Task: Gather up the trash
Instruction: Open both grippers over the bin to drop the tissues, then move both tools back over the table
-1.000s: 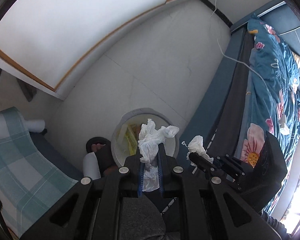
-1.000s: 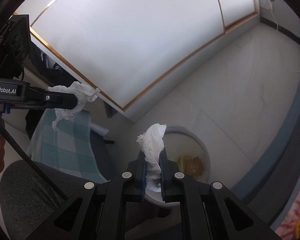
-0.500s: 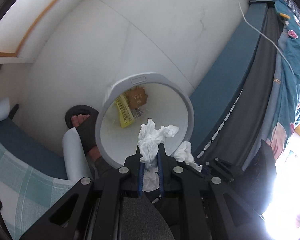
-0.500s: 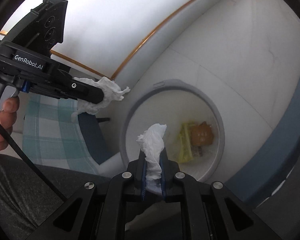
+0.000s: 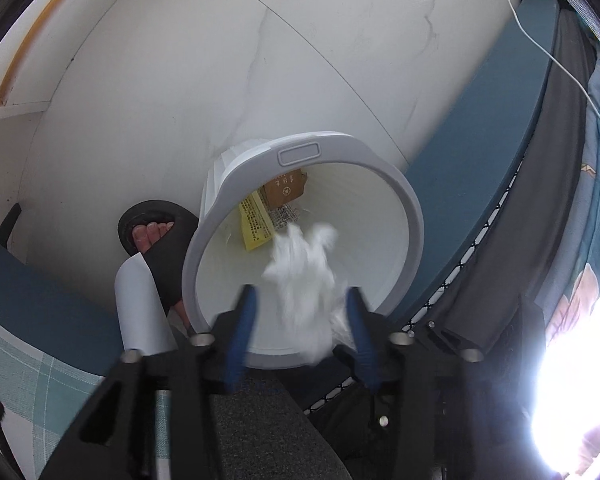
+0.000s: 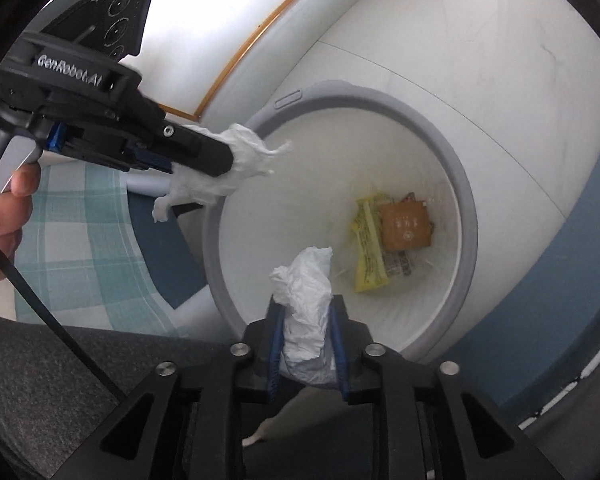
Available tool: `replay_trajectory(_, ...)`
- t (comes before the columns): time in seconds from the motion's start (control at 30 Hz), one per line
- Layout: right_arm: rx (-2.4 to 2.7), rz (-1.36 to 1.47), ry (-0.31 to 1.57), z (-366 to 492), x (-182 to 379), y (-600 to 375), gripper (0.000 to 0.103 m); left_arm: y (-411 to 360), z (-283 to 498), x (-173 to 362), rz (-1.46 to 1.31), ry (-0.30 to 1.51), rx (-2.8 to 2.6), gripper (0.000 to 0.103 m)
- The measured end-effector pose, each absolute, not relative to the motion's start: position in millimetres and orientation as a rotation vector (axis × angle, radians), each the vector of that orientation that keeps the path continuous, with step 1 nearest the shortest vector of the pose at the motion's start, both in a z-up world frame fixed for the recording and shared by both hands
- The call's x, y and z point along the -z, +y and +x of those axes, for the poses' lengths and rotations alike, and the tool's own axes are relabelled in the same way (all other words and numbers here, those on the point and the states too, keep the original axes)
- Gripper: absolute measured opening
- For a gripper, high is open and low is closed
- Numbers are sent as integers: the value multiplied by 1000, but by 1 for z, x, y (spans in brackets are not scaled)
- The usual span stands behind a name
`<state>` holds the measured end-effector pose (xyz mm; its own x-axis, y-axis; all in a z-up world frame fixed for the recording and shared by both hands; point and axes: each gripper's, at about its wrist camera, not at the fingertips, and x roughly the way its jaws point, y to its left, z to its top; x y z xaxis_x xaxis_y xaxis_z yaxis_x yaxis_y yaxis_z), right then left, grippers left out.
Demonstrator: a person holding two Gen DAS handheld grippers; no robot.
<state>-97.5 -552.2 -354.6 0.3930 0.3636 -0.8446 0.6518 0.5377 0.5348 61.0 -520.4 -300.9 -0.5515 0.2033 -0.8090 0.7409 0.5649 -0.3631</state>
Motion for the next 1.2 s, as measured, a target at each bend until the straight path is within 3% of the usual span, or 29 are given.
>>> replay_trajectory(0.13, 230, 1015, 1227, -95, 352, -548, 41, -523, 54, 302, 783, 2054, 957, 53)
replay_trajectory(0.3, 206, 1011, 1244, -96, 348, -546, 41, -529, 59, 290, 800, 2003, 972, 55)
replay_trajectory(0.33, 204, 1012, 1241, -97, 347, -546, 43, -531, 61, 286, 798, 1983, 982, 57)
replay_trajectory(0.4, 214, 1013, 1233, -98, 344, -548, 48, -534, 64, 274, 804, 1934, 990, 71)
replay_trajectory(0.43, 219, 1014, 1226, -98, 342, -550, 48, -535, 65, 267, 816, 1903, 990, 72)
replay_trajectory(0.67, 254, 992, 1144, -103, 316, -562, 49, -536, 69, 210, 800, 1720, 1052, 72)
replay_trajectory(0.8, 289, 968, 1066, -111, 294, -568, 59, -526, 76, 176, 726, 1632, 1046, 72)
replay_trajectory(0.9, 312, 933, 1021, -114, 275, -572, 59, -517, 77, 153, 678, 1573, 1036, 72)
replay_trajectory(1.2, 361, 828, 875, -121, 209, -579, 63, -469, 77, 44, 480, 1196, 944, 72)
